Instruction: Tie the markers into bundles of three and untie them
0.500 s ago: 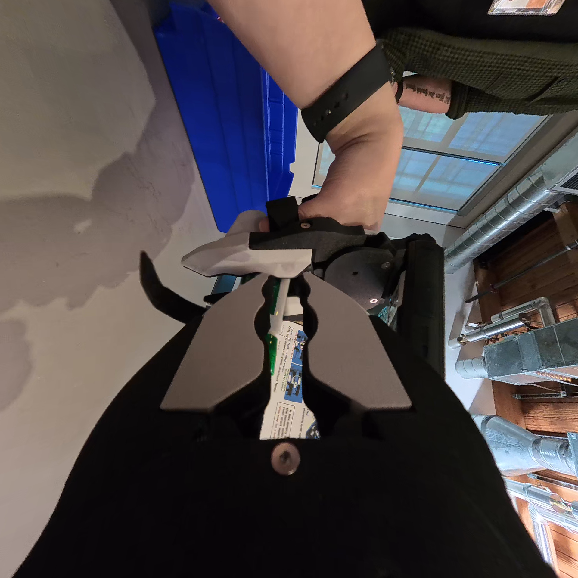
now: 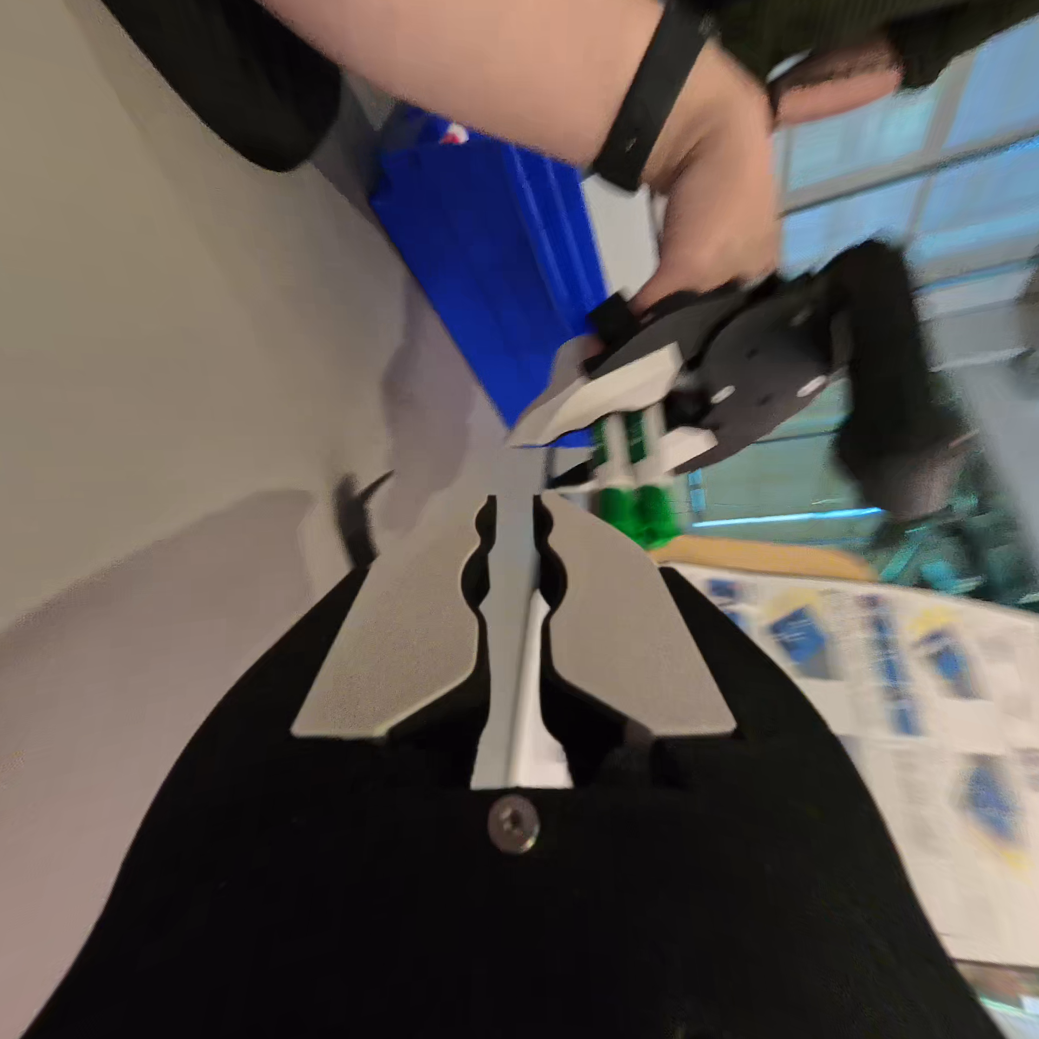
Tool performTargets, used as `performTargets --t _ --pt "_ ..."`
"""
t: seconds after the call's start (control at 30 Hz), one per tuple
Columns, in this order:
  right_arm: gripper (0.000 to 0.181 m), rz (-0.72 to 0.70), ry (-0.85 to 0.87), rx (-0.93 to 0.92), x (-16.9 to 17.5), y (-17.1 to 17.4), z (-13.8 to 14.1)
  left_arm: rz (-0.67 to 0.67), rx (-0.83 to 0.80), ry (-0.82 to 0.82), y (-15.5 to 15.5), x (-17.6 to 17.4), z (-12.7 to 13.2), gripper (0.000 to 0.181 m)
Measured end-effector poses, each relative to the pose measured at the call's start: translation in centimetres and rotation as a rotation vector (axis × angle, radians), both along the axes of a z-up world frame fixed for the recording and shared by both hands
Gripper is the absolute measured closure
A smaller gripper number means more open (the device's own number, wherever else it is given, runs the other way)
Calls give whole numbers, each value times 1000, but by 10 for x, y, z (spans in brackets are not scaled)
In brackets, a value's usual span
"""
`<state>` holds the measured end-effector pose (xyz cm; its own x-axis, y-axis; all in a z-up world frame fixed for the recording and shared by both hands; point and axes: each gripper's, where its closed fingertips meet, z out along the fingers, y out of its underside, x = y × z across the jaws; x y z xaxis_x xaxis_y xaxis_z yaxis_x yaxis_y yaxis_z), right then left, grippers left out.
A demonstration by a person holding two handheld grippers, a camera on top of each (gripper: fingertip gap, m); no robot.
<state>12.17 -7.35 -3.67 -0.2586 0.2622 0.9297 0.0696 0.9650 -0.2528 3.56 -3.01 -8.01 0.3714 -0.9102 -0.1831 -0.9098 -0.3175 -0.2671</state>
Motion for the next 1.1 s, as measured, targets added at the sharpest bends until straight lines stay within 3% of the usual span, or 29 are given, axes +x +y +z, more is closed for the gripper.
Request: performTargets --t 0.07,0.17,0.43,0.63,0.73,0.83,1.1 --pt "161 -50 -73 -137 2 16 -31 30 9 8 1 -9 2 139" --pt "160 -122 -88 -180 -4 36 -63 37 15 -6 1 -11 4 139" --pt "145 -258 -229 -443 -43 27 -107 25 13 -11 -1 -8 5 139" --pt "155 -262 -230 -512 -52 27 -113 22 8 -14 0 -7 4 139" --pt "175 -274 -247 -511 -51 32 -117 26 3 -15 1 -8 2 139" --pt "178 -254 -250 -527 -49 29 -115 31 -6 -19 2 -9 0 139" --pt "178 -122 -208 -841 -29 11 -59 31 -15 -12 6 -9 -6 139"
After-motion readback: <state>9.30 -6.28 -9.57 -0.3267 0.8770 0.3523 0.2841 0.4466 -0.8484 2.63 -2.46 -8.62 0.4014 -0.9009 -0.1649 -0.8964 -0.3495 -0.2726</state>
